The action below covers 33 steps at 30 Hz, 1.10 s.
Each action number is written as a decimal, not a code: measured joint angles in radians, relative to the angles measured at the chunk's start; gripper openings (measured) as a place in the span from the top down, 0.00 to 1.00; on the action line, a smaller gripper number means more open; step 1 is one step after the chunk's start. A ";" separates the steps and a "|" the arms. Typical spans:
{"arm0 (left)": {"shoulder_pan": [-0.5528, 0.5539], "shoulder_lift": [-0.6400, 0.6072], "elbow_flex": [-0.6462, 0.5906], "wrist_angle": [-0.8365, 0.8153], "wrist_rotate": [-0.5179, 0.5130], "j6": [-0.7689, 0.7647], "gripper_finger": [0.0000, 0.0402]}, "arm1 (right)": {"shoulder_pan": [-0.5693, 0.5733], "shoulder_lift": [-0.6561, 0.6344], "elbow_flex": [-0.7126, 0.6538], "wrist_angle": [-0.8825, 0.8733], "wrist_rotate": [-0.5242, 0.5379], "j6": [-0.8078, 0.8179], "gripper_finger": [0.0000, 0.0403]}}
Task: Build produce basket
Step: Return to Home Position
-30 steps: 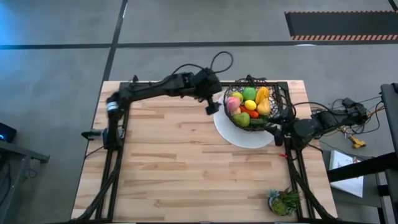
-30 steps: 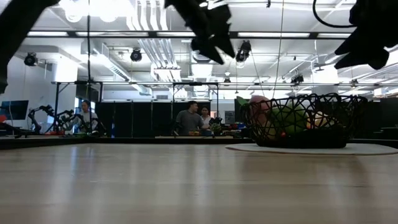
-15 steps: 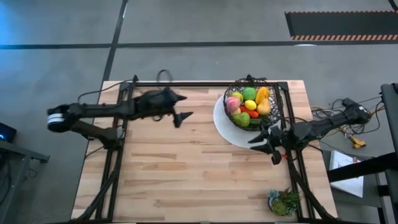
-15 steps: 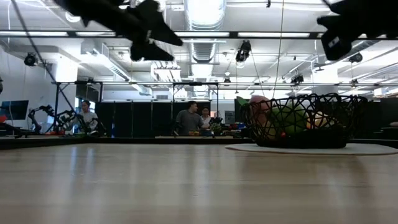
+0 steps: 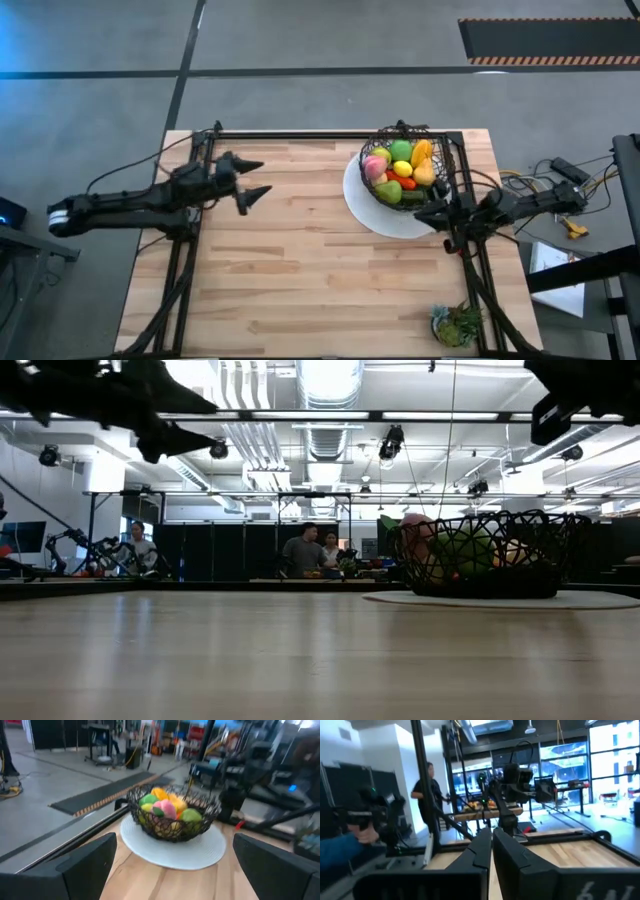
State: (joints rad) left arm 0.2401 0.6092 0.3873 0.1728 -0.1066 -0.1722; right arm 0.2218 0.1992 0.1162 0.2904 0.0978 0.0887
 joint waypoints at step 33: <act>-0.188 -0.561 -0.378 0.041 0.076 -0.003 0.04 | 0.000 -0.085 -0.080 0.005 0.034 0.187 0.98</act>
State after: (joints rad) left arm 0.0517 0.0484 0.0092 0.2136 -0.0303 -0.1751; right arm 0.2222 0.1139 0.0360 0.2951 0.1318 0.2758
